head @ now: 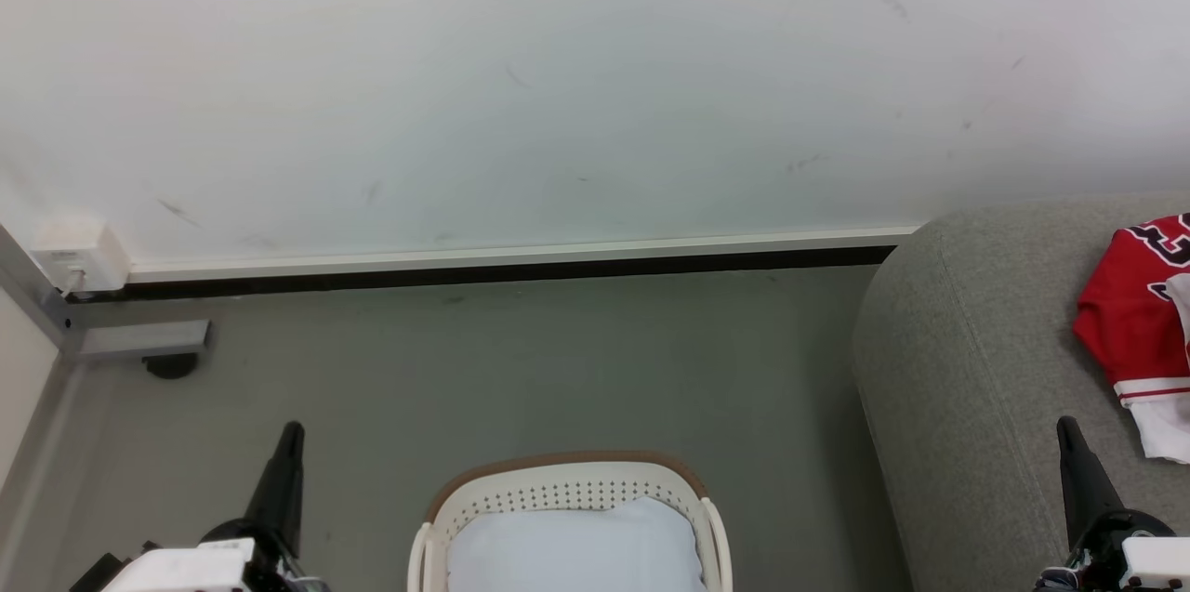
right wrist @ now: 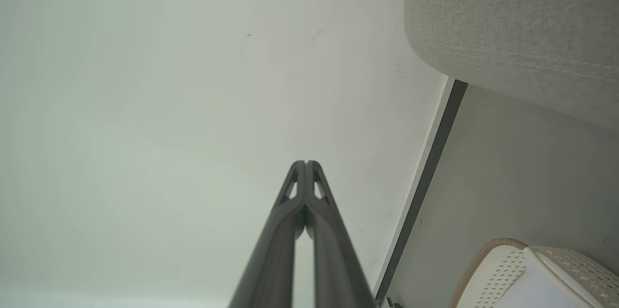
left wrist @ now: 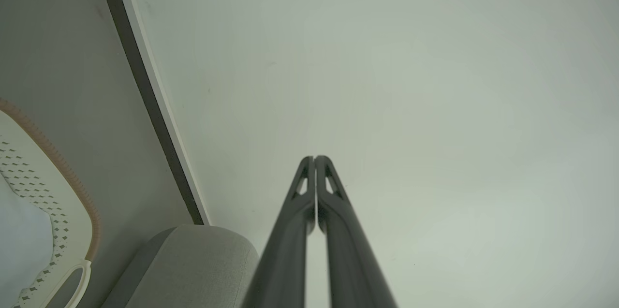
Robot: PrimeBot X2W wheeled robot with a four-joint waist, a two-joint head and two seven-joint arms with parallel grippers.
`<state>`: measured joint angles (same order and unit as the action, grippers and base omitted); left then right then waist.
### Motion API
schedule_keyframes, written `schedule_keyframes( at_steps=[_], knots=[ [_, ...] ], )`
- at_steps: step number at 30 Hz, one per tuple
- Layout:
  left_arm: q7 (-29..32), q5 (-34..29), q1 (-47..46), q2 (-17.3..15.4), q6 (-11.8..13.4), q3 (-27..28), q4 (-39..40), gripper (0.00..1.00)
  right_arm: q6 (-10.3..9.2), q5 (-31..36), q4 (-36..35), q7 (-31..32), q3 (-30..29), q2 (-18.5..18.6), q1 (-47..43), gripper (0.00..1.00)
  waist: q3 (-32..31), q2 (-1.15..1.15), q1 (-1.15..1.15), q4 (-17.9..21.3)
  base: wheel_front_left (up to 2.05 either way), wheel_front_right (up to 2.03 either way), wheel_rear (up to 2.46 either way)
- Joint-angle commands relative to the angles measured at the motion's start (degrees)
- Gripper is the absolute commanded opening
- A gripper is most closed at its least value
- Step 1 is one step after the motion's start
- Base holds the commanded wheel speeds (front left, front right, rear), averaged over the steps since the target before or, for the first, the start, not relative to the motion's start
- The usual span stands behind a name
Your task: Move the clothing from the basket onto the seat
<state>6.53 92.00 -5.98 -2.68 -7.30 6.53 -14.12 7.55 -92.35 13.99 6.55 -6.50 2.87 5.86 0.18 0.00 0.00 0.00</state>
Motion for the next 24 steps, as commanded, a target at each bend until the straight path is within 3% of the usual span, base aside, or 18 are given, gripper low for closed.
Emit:
schedule_keyframes(
  at_steps=[1,24],
  knots=[
    [0.2,0.8,-0.5,-0.4,-0.4,0.2,0.2,0.00,-0.12,0.0,0.1,0.2,-0.2,0.0,0.7,0.00,0.0,0.00,0.00,0.0,0.00,0.00,0.00],
    [0.2,0.8,-0.5,-0.4,-0.4,0.2,0.2,0.00,-0.12,0.0,0.1,0.2,-0.2,0.0,0.7,0.00,0.0,0.00,0.00,0.0,0.00,0.00,0.00]
  ],
)
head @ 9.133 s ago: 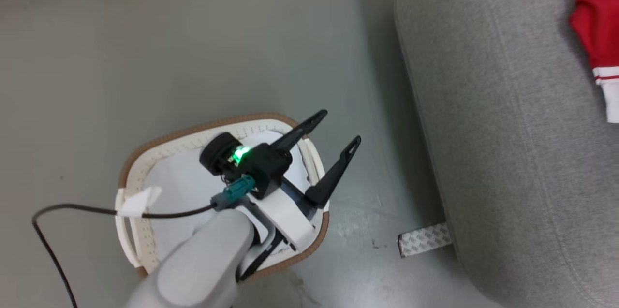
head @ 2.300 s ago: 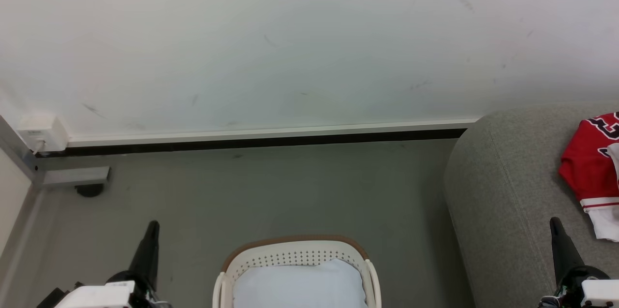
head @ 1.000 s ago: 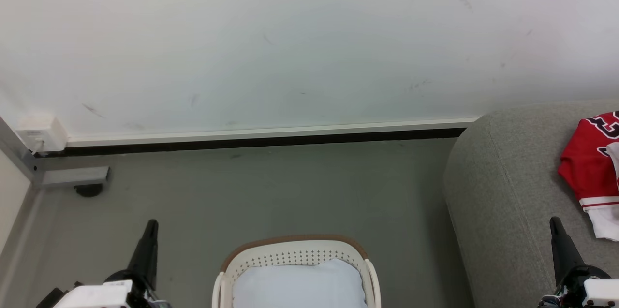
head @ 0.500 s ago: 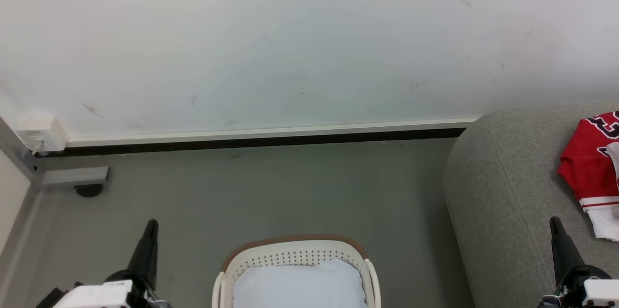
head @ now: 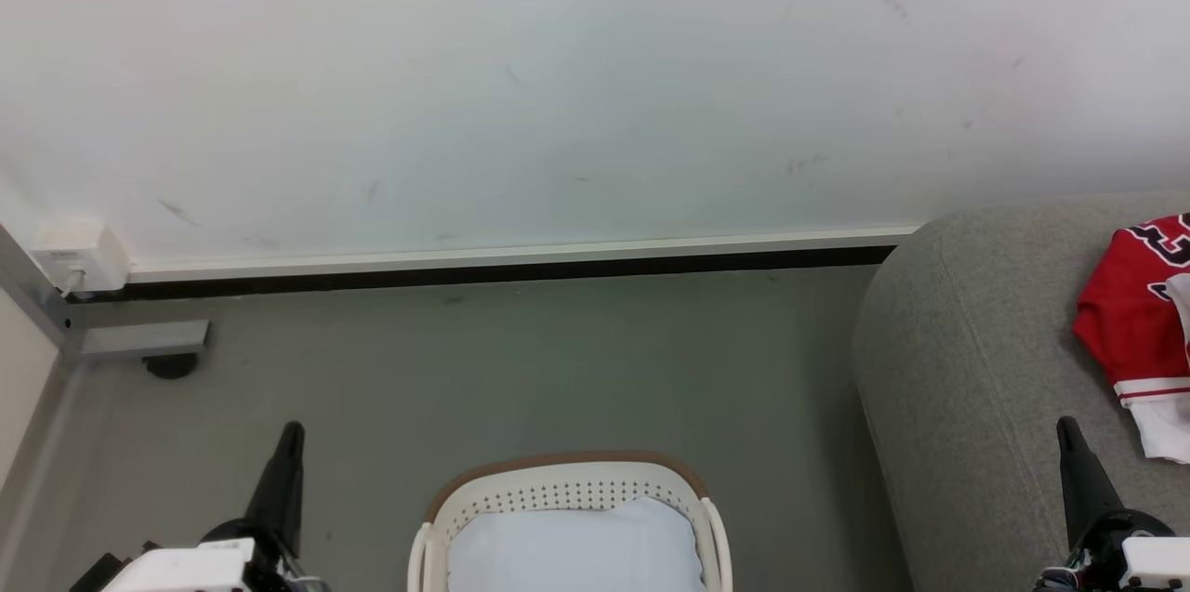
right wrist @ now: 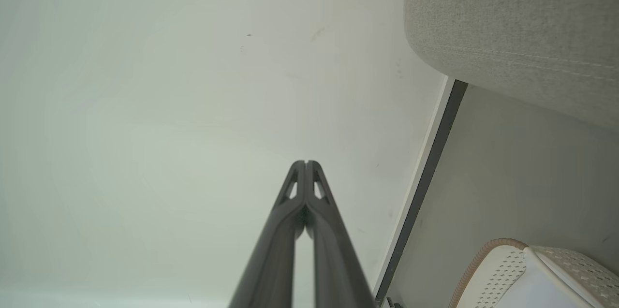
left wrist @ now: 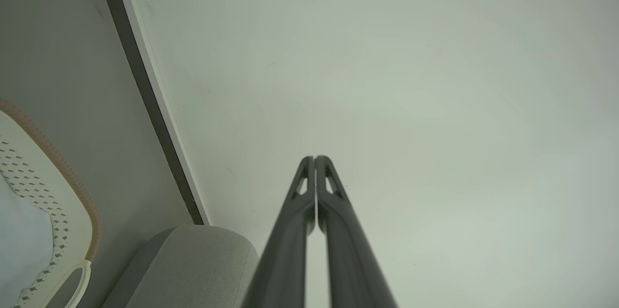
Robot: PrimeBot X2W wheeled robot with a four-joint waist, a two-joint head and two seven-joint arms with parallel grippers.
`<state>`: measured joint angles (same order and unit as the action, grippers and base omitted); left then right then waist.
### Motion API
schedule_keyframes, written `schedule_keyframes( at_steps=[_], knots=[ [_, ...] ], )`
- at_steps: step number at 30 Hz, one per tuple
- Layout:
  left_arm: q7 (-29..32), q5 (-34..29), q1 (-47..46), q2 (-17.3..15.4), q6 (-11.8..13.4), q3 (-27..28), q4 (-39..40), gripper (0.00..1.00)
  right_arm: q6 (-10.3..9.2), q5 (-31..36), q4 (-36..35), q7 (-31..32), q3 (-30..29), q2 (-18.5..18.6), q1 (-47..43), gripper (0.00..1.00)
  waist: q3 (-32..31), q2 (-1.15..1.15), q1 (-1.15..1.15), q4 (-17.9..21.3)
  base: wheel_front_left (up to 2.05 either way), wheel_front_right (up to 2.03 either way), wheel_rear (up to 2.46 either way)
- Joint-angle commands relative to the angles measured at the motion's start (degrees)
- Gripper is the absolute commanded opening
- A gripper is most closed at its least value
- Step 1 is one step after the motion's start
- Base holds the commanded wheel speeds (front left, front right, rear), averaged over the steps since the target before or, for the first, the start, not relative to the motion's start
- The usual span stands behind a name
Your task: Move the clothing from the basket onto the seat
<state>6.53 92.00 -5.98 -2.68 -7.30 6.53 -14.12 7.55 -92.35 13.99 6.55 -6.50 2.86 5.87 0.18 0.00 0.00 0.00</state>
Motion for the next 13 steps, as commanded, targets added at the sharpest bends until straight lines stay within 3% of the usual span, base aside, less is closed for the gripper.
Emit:
schedule_keyframes(
  at_steps=[1,13],
  knots=[
    [0.2,0.8,-0.5,-0.4,-0.4,0.2,0.2,0.00,-0.12,0.0,0.1,0.2,-0.2,0.0,0.7,0.00,0.0,0.00,0.00,0.0,0.00,0.00,0.00],
    [0.2,0.8,-0.5,-0.4,-0.4,0.2,0.2,0.00,-0.12,0.0,0.1,0.2,-0.2,0.0,0.7,0.00,0.0,0.00,0.00,0.0,0.00,0.00,0.00]
  ],
)
